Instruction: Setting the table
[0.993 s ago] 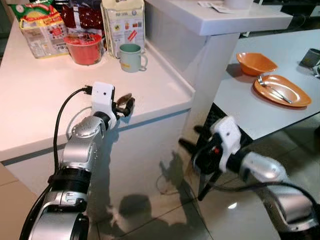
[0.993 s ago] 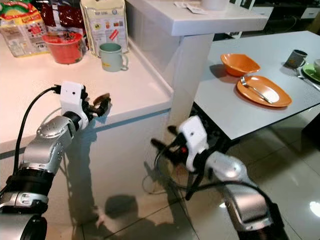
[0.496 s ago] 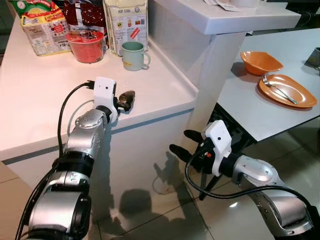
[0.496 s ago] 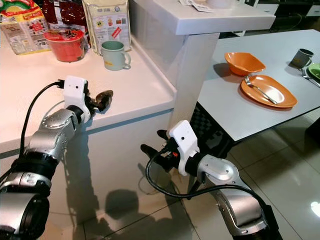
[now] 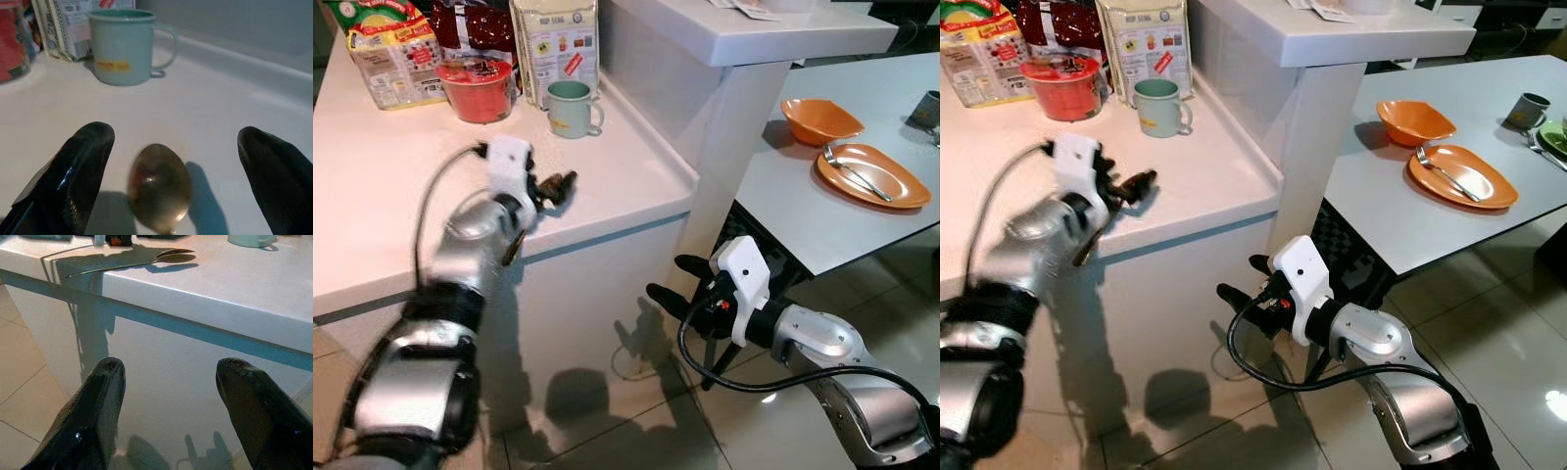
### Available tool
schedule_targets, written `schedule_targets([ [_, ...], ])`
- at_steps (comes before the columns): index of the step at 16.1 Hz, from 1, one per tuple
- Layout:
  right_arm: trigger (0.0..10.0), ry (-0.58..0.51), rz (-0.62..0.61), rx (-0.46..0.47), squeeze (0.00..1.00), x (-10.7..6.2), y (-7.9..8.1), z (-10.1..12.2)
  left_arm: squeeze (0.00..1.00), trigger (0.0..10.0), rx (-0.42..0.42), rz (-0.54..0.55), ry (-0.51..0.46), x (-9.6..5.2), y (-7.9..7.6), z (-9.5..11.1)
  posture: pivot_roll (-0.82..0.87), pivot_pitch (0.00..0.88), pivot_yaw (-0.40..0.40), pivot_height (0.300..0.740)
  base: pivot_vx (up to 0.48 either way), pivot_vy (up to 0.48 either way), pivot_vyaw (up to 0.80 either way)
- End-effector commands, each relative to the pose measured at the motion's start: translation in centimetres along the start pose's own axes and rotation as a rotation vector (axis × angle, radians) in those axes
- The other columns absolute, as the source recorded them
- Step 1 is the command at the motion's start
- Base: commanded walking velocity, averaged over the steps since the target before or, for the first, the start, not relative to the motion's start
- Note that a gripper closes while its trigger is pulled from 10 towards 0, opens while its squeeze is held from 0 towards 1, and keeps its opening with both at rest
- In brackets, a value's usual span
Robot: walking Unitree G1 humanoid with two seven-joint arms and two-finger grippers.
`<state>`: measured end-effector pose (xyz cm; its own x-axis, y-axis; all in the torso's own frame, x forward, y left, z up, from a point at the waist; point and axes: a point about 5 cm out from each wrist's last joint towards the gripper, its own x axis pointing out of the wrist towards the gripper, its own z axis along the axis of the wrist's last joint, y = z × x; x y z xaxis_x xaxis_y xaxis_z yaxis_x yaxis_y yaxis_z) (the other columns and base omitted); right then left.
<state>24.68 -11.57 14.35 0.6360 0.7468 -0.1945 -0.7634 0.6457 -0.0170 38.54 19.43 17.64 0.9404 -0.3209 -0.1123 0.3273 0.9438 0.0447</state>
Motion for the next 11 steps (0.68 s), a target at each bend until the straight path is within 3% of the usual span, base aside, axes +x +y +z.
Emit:
schedule_targets([
  [1, 10.0, 0.009, -0.001, -0.005, 0.00, -0.3, -0.4, 0.2, 1.00, 10.0, 0.028, -0.039, 0.050, 0.0, 0.0, 0.3, 0.03, 0.000, -0.057, 0.740, 0.000, 0.000, 0.00],
  [6, 10.0, 0.043, 0.022, -0.020, 0.00, -0.4, -0.3, 0.0, 1.00, 10.0, -0.019, 0.003, 0.139, -0.6, 1.0, 0.9, 0.04, 0.000, -0.064, 0.740, 0.000, 0.000, 0.00],
  [11, 10.0, 0.054, 0.025, -0.023, 0.00, -0.6, -0.4, -0.2, 1.00, 10.0, -0.102, -0.047, 0.165, -0.8, 0.4, 1.6, 0.04, 0.000, -0.063, 0.740, 0.000, 0.000, 0.00],
])
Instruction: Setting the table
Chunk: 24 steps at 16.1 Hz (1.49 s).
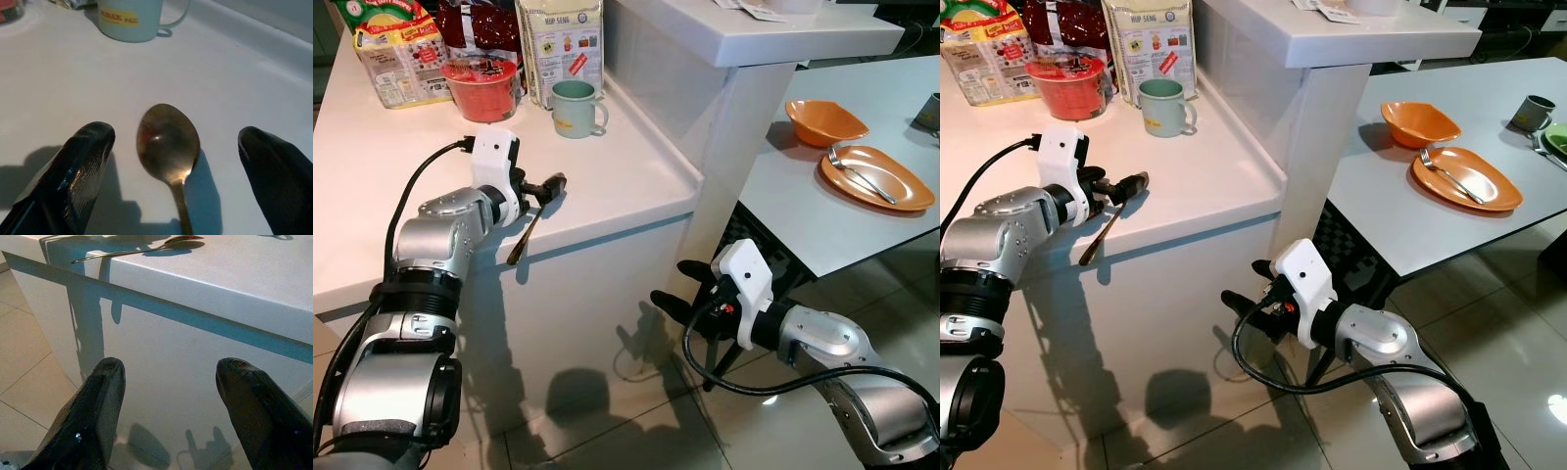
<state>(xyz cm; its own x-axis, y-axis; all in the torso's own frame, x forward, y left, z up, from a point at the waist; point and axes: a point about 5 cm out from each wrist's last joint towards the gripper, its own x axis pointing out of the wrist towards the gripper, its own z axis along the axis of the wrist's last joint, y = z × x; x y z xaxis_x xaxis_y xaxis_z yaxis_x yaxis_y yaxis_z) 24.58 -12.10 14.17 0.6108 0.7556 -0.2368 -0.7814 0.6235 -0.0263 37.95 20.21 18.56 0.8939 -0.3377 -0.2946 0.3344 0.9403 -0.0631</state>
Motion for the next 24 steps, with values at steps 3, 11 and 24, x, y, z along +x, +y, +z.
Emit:
schedule_targets([
  [3, 10.0, 0.004, 0.014, -0.004, 0.00, -0.2, 0.1, 0.1, 1.00, 10.0, 0.039, -0.076, 0.074, 0.1, -1.3, -0.4, 0.03, 0.000, -0.059, 0.740, 0.000, 0.000, 0.00],
  [11, 10.0, 0.015, 0.029, -0.016, 0.00, -0.2, 0.2, 0.1, 0.00, 10.0, 0.120, 0.046, 0.159, 0.8, -1.1, -1.5, 0.03, 0.000, -0.058, 0.740, 0.000, 0.000, 0.00],
  [24, 10.0, 0.017, 0.051, -0.037, 0.00, 0.1, 0.2, 0.2, 0.00, 0.0, 0.145, 0.003, 0.209, 1.8, -2.0, -2.9, 0.02, 0.000, -0.052, 0.740, 0.000, 0.000, 0.00],
])
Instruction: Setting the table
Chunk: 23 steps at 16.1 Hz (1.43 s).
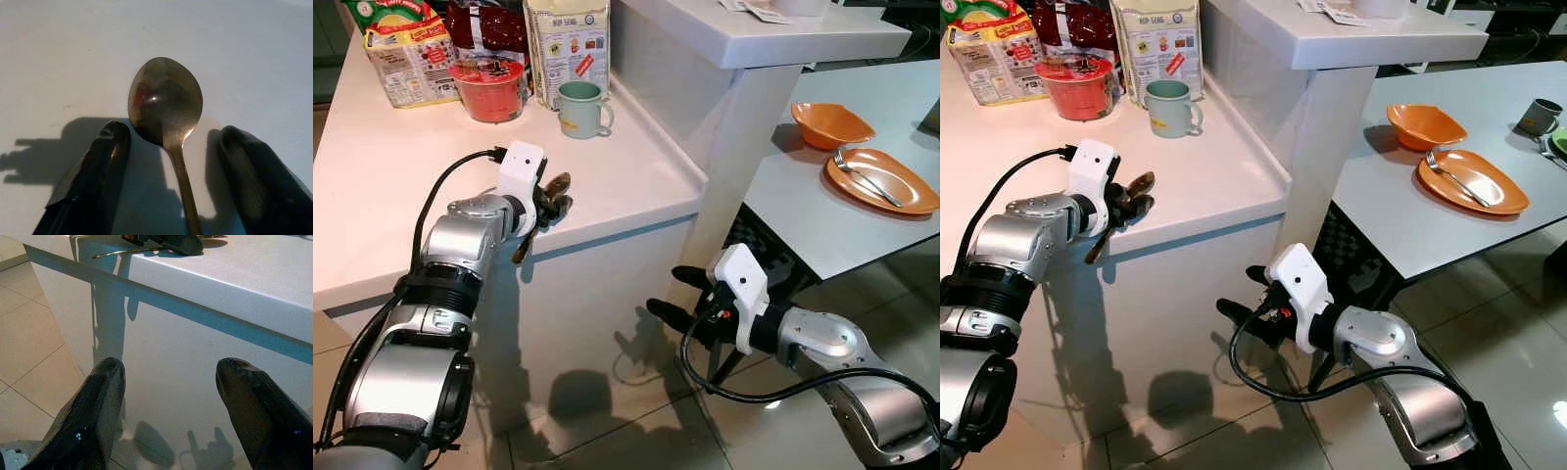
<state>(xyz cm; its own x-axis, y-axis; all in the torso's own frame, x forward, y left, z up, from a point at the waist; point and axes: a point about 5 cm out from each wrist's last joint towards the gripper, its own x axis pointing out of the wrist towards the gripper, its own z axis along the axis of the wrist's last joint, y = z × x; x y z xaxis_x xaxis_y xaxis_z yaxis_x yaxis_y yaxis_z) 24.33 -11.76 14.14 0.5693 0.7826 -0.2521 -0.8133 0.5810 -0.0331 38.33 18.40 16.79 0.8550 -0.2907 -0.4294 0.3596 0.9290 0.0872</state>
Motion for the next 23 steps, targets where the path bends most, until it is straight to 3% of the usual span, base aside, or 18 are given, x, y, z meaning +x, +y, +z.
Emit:
schedule_targets([
  [1, 10.0, 0.004, 0.000, -0.019, 0.00, 0.0, -0.3, 0.2, 0.00, 0.0, 0.000, -0.029, 0.061, 0.5, -0.7, -1.2, 0.02, 0.000, -0.052, 0.740, 0.000, 0.000, 0.00],
  [12, 10.0, 0.013, -0.043, -0.015, 0.00, -0.7, -0.5, -0.1, 0.00, 0.0, -0.021, 0.005, 0.021, 0.6, -0.6, -1.0, 0.00, 0.000, -0.033, 0.740, 0.000, 0.000, 0.00],
  [16, 10.0, 0.017, -0.046, -0.026, 0.00, -0.9, -0.7, 0.2, 0.00, 0.0, -0.034, 0.008, -0.043, 0.3, -0.7, -0.4, -0.01, 0.000, -0.044, 0.740, 0.000, 0.000, 0.00],
  [23, 10.0, 0.013, -0.082, -0.032, 0.00, -0.6, -1.5, 0.7, 0.00, 0.0, -0.074, 0.066, -0.174, -1.0, 1.2, 2.0, 0.00, 0.000, -0.048, 0.740, 0.000, 0.000, 0.00],
])
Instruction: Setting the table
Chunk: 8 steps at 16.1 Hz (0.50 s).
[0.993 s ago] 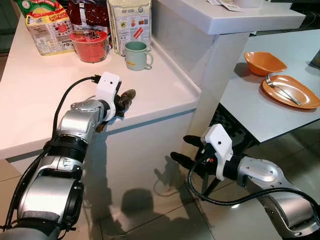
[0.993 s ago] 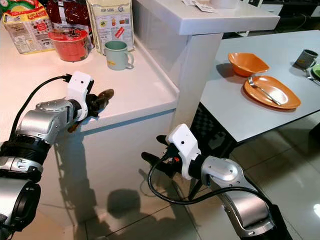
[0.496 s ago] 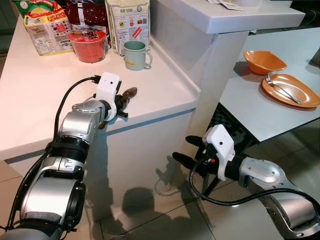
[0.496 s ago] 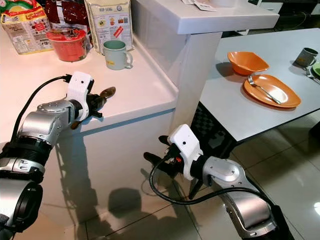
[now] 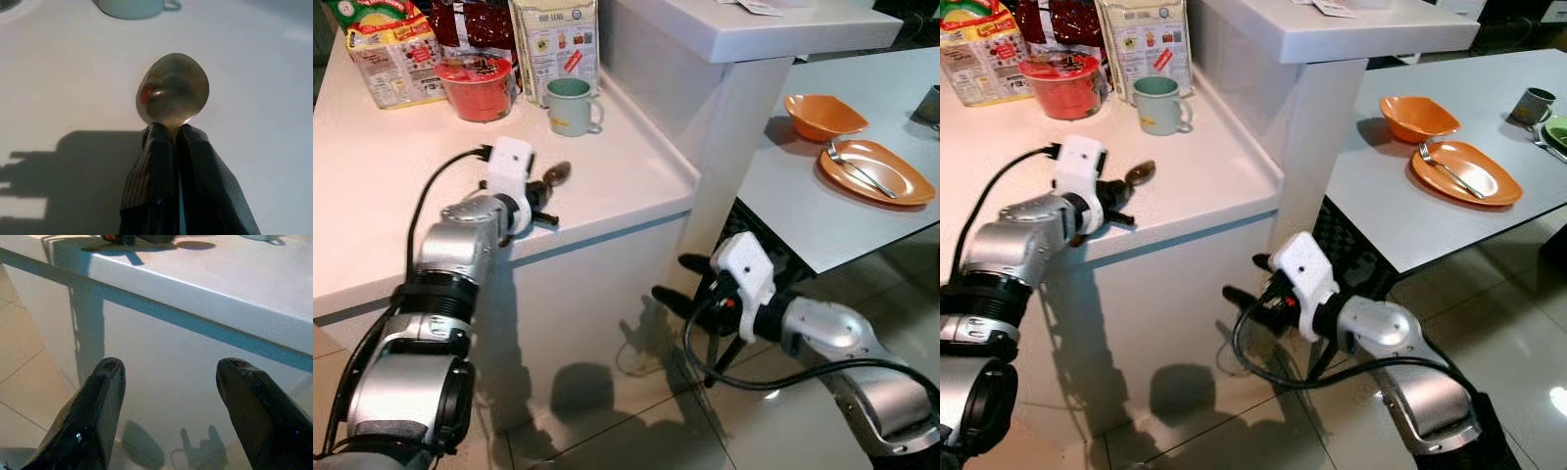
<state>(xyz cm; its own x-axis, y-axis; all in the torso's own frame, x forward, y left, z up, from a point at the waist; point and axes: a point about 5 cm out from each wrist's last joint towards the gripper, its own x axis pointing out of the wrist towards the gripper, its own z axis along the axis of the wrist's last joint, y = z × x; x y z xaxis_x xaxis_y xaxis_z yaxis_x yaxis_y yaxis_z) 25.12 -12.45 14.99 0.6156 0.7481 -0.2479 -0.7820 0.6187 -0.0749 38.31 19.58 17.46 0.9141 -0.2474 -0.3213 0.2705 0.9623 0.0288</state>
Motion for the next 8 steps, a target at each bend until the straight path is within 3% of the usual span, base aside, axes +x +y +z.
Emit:
schedule_targets([
  [1, 10.0, 0.017, -0.023, 0.003, 0.00, -0.5, -0.4, -0.1, 0.00, 0.0, 0.004, -0.019, -0.093, -0.3, -0.1, 2.4, 0.00, 0.000, -0.055, 0.740, 0.000, 0.000, 0.00],
  [5, 10.0, -0.052, -0.050, 0.050, 0.00, 0.2, -0.6, 1.1, 0.00, 0.0, -0.094, -0.099, -0.154, -1.4, -0.1, 4.6, 0.03, 0.000, -0.041, 0.740, 0.000, 0.000, 0.00],
  [8, 10.0, -0.133, -0.139, 0.180, 0.00, 0.1, -1.0, 1.6, 0.00, 0.0, -0.217, -0.068, -0.214, -2.6, -0.2, 4.8, 0.05, 0.000, -0.036, 0.740, 0.000, 0.000, 0.00],
])
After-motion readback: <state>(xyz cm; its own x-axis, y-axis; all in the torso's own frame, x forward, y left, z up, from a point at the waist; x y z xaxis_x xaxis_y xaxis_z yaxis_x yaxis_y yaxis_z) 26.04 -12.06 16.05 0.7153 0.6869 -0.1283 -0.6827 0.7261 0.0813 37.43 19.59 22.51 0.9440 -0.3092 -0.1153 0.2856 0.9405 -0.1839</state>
